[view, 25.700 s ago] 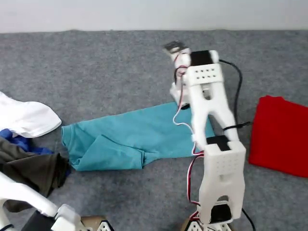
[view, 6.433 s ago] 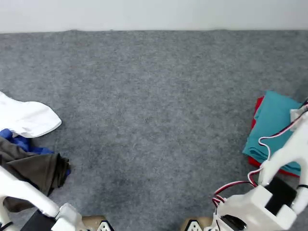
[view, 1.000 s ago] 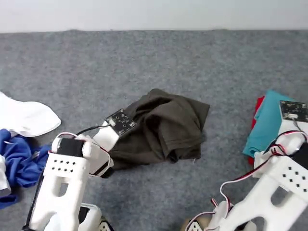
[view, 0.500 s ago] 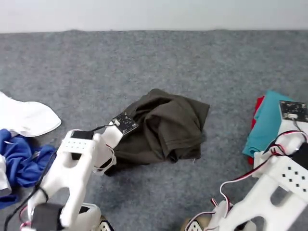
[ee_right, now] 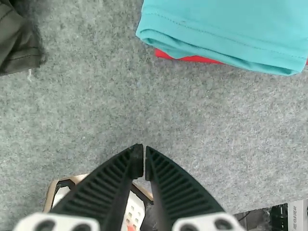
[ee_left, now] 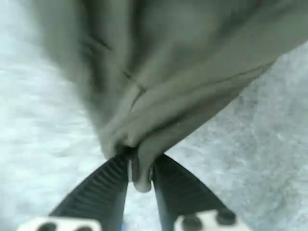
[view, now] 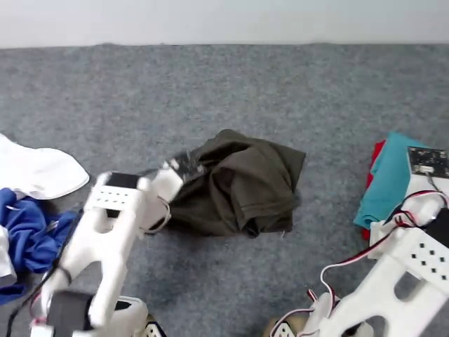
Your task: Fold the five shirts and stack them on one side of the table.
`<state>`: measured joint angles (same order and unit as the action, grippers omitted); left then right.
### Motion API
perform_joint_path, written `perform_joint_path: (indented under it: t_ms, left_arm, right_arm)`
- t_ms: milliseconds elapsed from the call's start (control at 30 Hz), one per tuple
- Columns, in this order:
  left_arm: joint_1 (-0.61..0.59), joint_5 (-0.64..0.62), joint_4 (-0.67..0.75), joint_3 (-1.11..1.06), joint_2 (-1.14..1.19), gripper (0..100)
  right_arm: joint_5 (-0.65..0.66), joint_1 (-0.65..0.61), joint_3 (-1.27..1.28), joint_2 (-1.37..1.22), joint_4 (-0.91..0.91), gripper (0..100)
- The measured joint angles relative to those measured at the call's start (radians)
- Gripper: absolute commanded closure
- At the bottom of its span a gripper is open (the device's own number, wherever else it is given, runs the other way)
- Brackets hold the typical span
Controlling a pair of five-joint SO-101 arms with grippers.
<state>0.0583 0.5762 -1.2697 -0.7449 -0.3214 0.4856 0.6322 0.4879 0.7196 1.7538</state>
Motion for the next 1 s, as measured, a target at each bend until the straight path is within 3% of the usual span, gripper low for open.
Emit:
perform_joint_path:
  t_ms: [200,400,667,900,1000]
  left_arm:
    - [-0.055,-0.029,-0.155,0.264,-0.296,99]
    - [-0.259,-0.086,-0.170,0.394,-0.347,99]
    - [-0.542,-0.086,-0.106,0.338,-0.350,98]
    - [-0.657,-0.094,0.006,0.169,-0.350,98]
    - [-0.674,-0.094,0.020,0.135,-0.350,98]
  right_arm:
    - [-0.002,-0.021,0.000,0.000,0.000,99.0]
    - [-0.003,-0.161,0.000,0.000,0.000,99.0]
    - [-0.002,-0.525,0.000,0.000,0.000,99.0]
    - [-0.048,-0.914,0.000,-0.055,-0.005,98.1]
    - [-0.063,-1.013,0.000,-0.160,-0.028,89.8]
